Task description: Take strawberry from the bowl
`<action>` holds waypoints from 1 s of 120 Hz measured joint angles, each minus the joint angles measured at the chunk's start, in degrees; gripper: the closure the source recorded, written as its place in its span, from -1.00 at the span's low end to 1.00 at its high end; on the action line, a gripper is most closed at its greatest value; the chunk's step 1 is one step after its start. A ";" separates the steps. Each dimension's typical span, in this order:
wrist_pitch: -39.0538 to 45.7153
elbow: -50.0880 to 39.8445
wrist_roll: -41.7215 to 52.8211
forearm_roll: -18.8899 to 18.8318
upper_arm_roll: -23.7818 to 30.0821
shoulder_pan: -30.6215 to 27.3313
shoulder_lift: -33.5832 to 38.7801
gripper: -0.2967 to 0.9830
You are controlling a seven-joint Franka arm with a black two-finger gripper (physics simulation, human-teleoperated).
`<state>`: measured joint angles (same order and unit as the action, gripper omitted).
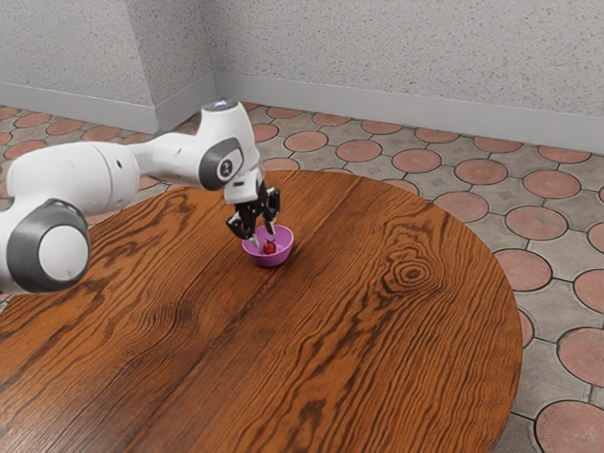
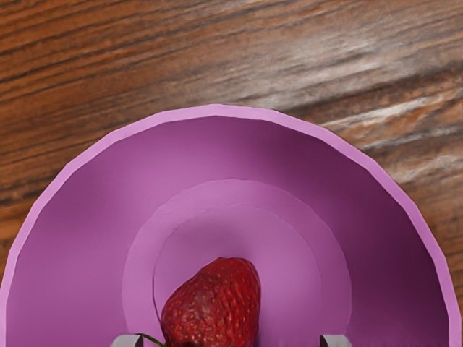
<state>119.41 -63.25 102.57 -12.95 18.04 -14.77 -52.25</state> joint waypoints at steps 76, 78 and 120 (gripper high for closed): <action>0.86 3.95 5.74 -0.24 0.33 1.13 -4.94 0.16; 0.88 3.96 5.83 -0.24 0.33 1.16 -5.01 0.16; 1.29 3.86 7.16 -0.21 0.14 1.32 -5.55 0.30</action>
<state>120.70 -59.39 109.72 -13.16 18.19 -13.45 -57.80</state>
